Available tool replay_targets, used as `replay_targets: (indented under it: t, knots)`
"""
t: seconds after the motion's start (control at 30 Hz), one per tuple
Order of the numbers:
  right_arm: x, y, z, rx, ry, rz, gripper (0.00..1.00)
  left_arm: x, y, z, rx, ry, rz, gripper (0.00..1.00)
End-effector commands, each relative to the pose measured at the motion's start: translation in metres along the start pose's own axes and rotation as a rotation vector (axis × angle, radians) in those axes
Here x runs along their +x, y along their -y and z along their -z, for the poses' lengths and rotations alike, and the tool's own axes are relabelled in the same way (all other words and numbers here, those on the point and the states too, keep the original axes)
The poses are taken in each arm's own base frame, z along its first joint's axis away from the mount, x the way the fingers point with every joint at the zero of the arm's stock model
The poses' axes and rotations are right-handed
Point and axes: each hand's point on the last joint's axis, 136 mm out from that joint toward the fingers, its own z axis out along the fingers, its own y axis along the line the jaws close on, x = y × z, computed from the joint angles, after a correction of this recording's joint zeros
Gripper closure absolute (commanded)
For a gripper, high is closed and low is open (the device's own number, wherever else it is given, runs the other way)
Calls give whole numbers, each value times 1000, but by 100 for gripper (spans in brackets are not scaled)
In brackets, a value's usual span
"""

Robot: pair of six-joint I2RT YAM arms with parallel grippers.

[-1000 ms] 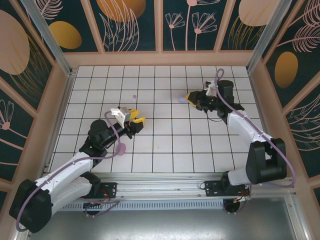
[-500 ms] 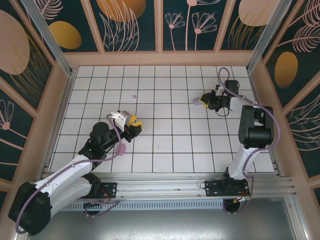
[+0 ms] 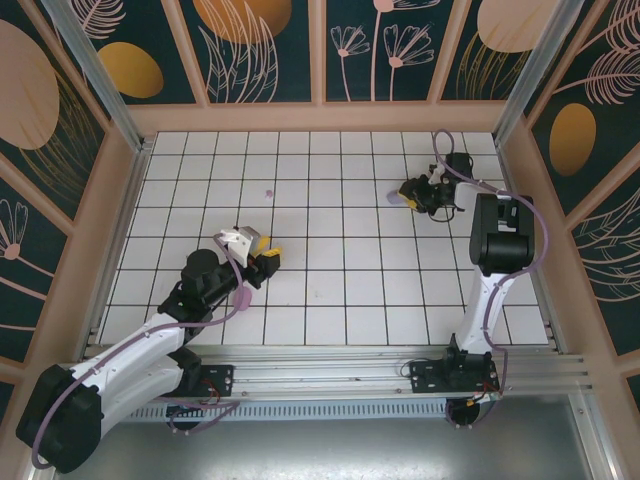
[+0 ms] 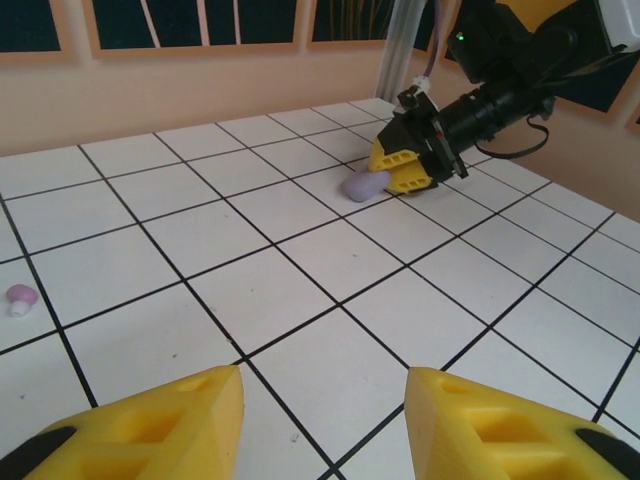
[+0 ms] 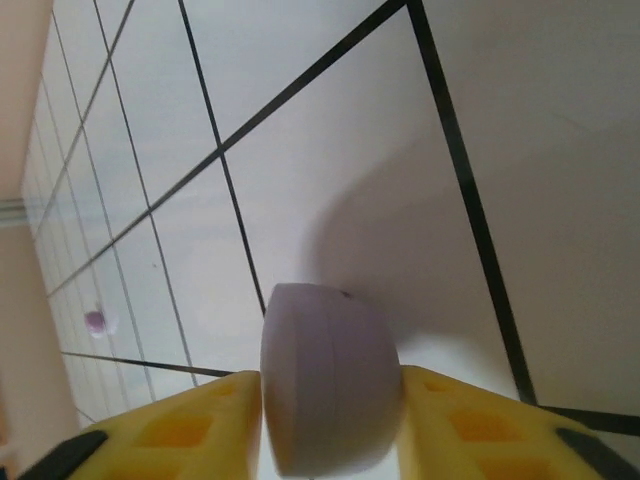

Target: Insert the wireless bluetooth earbuds into the charging case

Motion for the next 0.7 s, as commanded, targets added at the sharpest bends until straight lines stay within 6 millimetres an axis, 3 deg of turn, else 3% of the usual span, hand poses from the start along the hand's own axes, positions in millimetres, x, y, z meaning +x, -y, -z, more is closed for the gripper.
replay_targets:
  t: [0.0,0.23,0.4,0.5,0.67]
  knots:
    - [-3,2,4,57,13,25,54,1,-15,2,-86,1,-1,54]
    - [-7,0,21,151,47,60,42,2,-56,16,-347,-17,140,46]
    - [-2,-9,39,181,75,85,40,19,-83,31,-559,-131,329,42]
    - [9,-17,49,196,85,114,40,36,-87,37,-626,-228,458,41]
    - [38,-28,67,189,91,144,39,82,-73,39,-590,-415,579,35]
